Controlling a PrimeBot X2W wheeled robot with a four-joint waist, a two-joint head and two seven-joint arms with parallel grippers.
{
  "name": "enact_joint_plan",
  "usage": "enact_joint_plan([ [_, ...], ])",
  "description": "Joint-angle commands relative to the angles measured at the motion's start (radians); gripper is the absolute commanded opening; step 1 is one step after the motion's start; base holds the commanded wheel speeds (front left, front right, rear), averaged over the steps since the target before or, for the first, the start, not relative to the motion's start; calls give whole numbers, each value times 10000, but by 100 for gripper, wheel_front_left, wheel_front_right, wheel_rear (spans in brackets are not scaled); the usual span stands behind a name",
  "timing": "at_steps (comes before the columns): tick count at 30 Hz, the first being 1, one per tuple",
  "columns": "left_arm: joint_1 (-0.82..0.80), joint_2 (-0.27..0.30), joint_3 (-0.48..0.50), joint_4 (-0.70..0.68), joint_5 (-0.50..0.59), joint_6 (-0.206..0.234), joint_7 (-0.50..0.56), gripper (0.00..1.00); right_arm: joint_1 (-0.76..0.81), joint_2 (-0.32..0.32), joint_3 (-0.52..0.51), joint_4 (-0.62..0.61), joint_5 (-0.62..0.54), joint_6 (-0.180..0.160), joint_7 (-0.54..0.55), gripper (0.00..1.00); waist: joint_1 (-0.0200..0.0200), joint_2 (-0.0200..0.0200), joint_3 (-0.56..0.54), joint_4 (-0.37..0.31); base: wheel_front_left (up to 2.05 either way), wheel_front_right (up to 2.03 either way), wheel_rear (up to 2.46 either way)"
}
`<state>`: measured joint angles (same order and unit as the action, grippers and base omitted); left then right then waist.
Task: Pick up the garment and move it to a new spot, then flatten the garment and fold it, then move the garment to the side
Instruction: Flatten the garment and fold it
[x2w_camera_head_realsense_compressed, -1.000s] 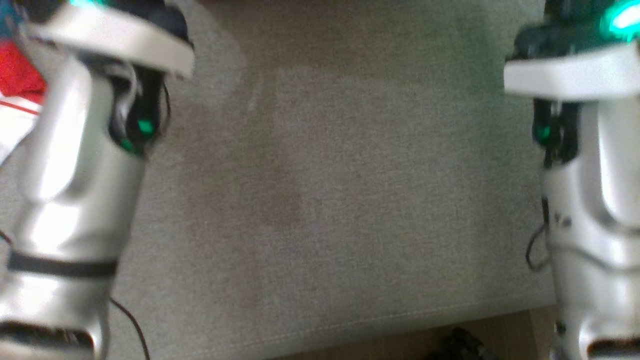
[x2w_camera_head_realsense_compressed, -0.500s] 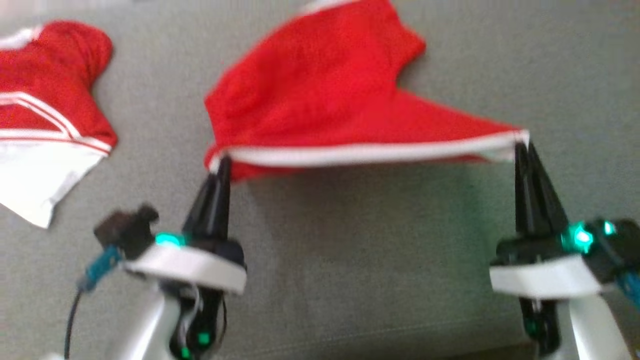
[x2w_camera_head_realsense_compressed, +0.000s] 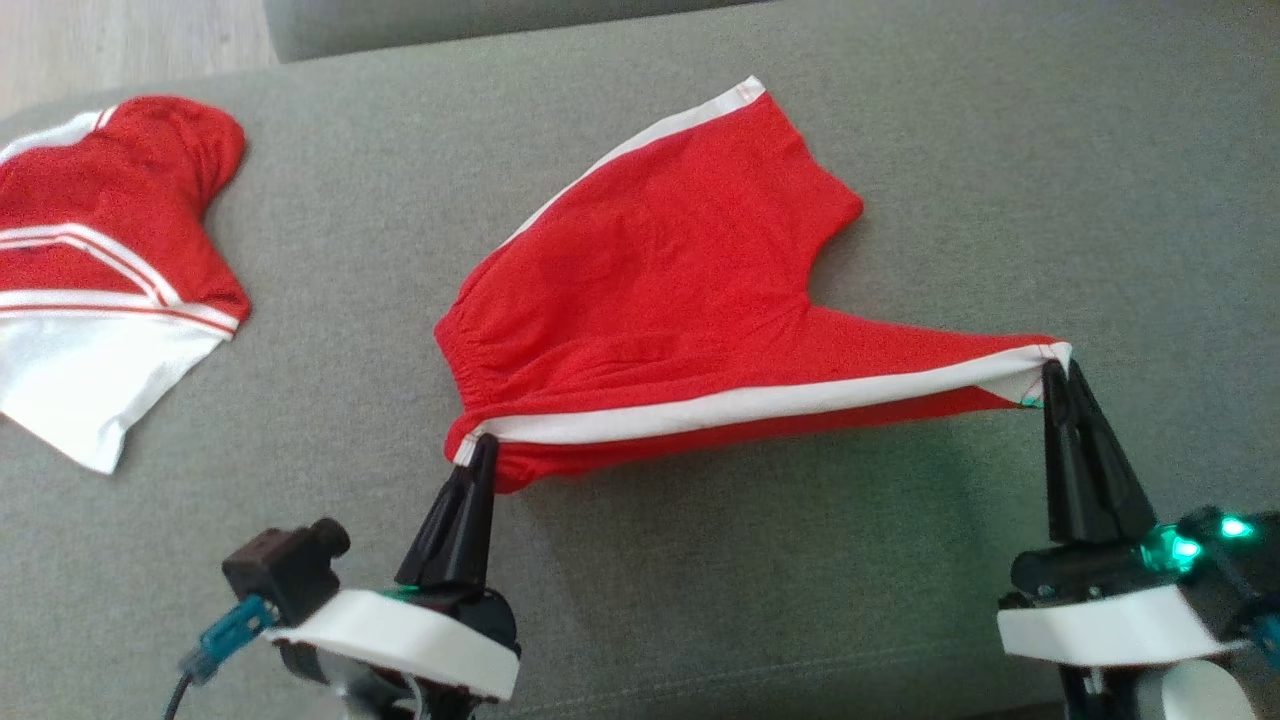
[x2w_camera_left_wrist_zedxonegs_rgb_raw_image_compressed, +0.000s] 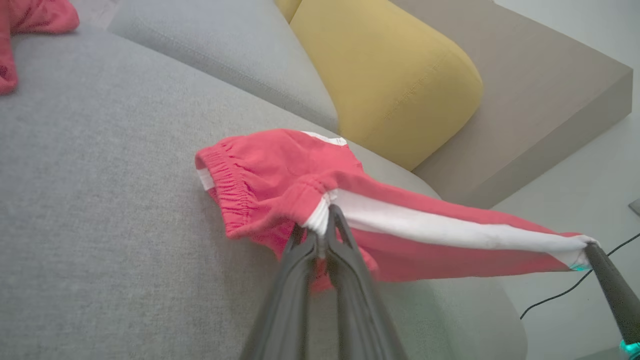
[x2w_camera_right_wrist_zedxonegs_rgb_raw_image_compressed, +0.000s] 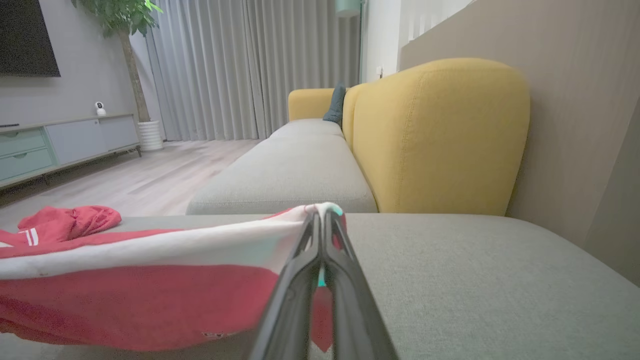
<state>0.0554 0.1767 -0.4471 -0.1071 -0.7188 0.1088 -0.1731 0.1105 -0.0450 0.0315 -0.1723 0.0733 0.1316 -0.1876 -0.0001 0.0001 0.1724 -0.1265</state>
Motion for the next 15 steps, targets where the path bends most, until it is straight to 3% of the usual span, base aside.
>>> enact_joint_plan([
  [1, -431, -61, 251, -264, -58, 47, 28, 0, -483, -52, 214, -168, -89, -9, -10, 0, 1, -1, 141, 56, 0, 0, 0],
  [8, -1791, -557, 462, 636, -554, 52, 372, 0, -2422, -52, 140, 1233, -178, -9, -115, 0, 1, -1, 926, 379, 0, 0, 0],
  [15, -3628, -861, 757, 1862, -907, 235, 771, 0, -5177, -52, 0, 3503, -293, -9, -260, 0, 1, -1, 1803, 699, 0, 0, 0],
])
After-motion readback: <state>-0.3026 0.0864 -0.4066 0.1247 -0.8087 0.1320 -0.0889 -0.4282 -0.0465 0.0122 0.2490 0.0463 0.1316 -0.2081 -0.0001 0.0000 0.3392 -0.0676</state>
